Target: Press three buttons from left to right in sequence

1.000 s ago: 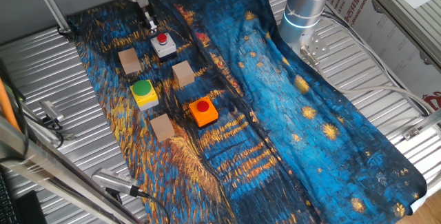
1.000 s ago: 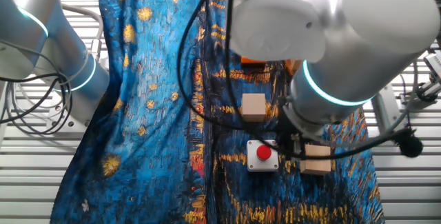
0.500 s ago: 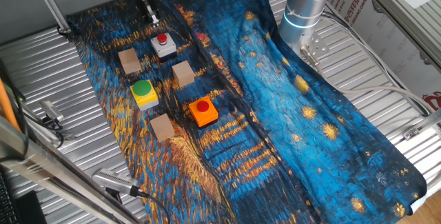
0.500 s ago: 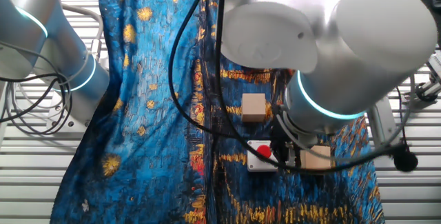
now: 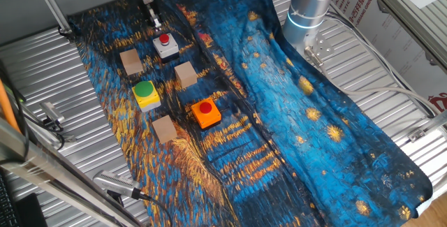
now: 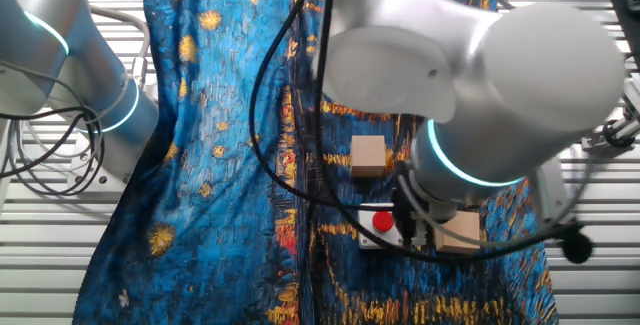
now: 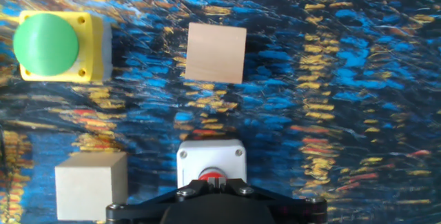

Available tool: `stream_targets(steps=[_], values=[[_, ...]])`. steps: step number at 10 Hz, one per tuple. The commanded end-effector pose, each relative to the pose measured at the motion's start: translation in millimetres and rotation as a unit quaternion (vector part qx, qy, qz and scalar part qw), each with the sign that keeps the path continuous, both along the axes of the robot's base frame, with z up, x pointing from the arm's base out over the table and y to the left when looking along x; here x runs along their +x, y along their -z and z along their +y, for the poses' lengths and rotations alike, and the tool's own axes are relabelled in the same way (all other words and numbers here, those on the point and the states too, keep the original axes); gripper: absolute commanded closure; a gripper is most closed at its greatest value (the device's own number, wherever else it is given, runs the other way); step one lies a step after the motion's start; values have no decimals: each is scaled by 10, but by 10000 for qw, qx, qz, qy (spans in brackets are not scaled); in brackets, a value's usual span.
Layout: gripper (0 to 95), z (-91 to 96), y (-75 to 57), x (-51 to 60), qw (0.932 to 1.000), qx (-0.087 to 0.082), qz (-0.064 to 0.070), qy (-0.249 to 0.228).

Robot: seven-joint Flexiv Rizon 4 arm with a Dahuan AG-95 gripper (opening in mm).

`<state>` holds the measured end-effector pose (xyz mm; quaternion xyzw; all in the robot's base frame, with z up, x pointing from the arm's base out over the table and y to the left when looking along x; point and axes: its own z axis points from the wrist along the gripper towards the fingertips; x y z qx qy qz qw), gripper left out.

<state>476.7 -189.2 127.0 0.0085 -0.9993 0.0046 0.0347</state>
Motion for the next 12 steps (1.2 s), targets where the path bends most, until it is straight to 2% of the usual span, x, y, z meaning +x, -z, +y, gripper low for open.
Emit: stream_targets(steps=[1,6,7,8,9,10,11,12], values=[[950,8,41,11,10000,-28,2,12],[950,78,324,30,10000,-34,-59,63],[950,86,394,26,9999,-93,-78,41],[950,87,404,24,9998,-192,7,2],[950,87,399,24,9996,-253,-112,-41],[950,87,348,27,9995,-283,-96,-96],[950,89,260,33,9995,-286,-64,-99],[950,89,173,55,9998,-183,-59,-57]])
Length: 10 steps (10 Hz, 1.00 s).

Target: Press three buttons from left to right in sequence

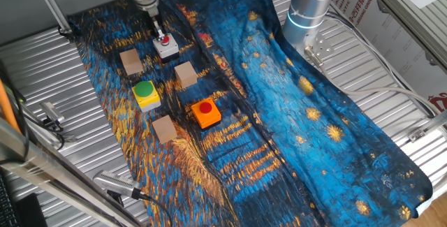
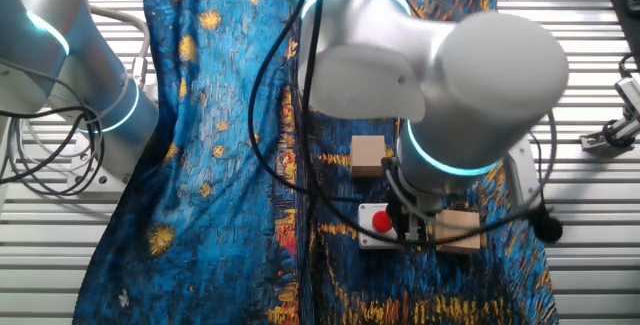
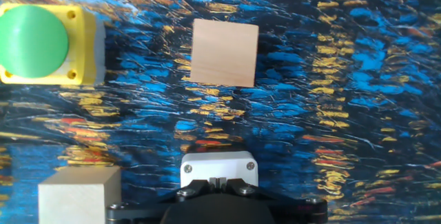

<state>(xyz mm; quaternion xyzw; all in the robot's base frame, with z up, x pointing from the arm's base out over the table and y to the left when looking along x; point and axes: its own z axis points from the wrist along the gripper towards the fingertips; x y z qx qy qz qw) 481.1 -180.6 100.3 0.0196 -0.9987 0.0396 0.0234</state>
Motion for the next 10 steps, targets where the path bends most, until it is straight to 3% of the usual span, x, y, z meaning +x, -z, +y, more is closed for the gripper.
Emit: stream_targets(steps=[1,7,10], values=[[950,7,-171,31,9997,224,71,94],[950,5,-211,35,9996,259,30,83],[950,-130,-265,-77,9996,271,35,-40]])
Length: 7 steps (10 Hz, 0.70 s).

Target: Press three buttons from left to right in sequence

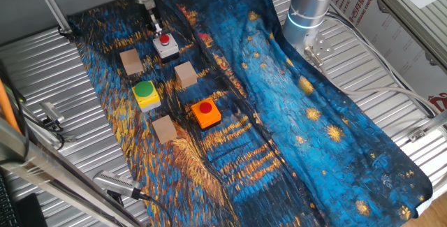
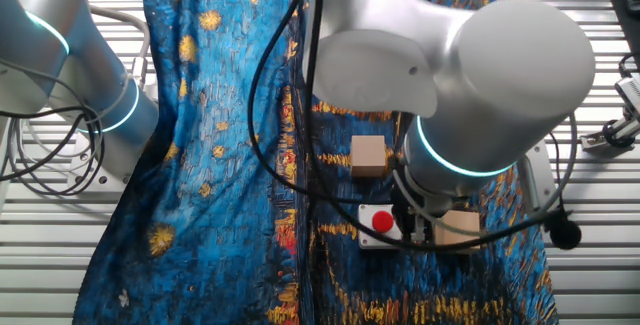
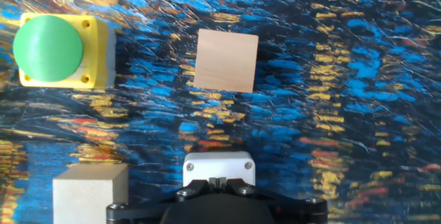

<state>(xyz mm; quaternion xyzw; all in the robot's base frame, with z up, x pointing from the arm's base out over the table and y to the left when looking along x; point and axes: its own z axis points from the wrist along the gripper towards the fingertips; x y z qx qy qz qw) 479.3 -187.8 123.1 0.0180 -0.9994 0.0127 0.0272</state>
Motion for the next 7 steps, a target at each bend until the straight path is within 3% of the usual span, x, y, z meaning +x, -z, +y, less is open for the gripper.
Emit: stream_targets(steps=[1,3,4,6,7], values=[[950,-143,-72,-128,9999,16,15,-126],[950,-158,-75,-105,9998,30,23,-180],[950,-178,-89,13,9997,43,33,-238],[950,-232,-177,352,9994,97,77,-325],[950,-233,-297,687,9992,115,141,-364]])
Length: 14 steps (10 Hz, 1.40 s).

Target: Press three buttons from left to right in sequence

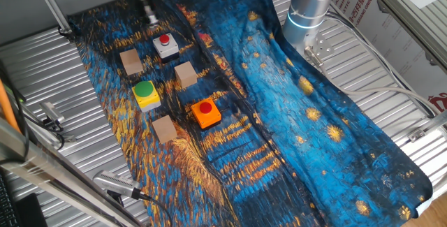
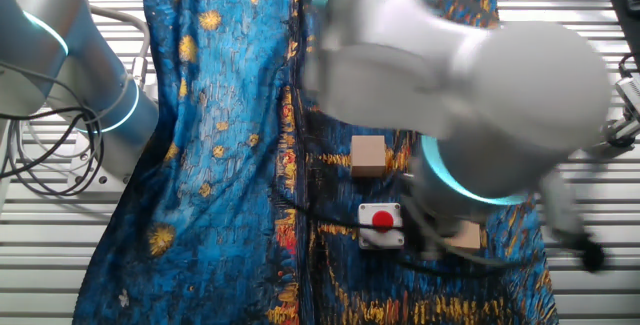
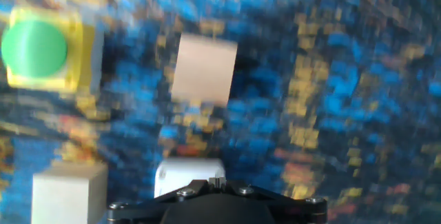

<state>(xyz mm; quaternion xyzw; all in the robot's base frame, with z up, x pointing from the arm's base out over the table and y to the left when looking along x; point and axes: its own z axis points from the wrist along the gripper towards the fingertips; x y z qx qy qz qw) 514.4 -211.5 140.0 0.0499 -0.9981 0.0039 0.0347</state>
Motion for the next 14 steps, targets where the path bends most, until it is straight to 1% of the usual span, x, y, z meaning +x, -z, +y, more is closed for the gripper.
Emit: stream_targets(steps=[1,2,3,4,5,6,7,8,10,11,12,14], values=[[950,27,-203,525,9999,11,106,-54],[950,84,-308,759,9999,12,160,-27],[950,147,-380,948,9998,13,210,7],[950,183,-384,1063,9998,28,211,25],[950,209,-350,1163,9998,70,203,54],[950,225,-314,1213,9997,92,192,70],[950,299,-220,1294,9997,114,165,141],[950,365,-184,1305,9996,99,148,209],[950,583,-99,1292,9991,58,113,409],[950,614,-88,1289,9990,52,102,432],[950,690,-60,1301,9987,43,96,502],[950,731,-33,1363,9987,43,102,504]])
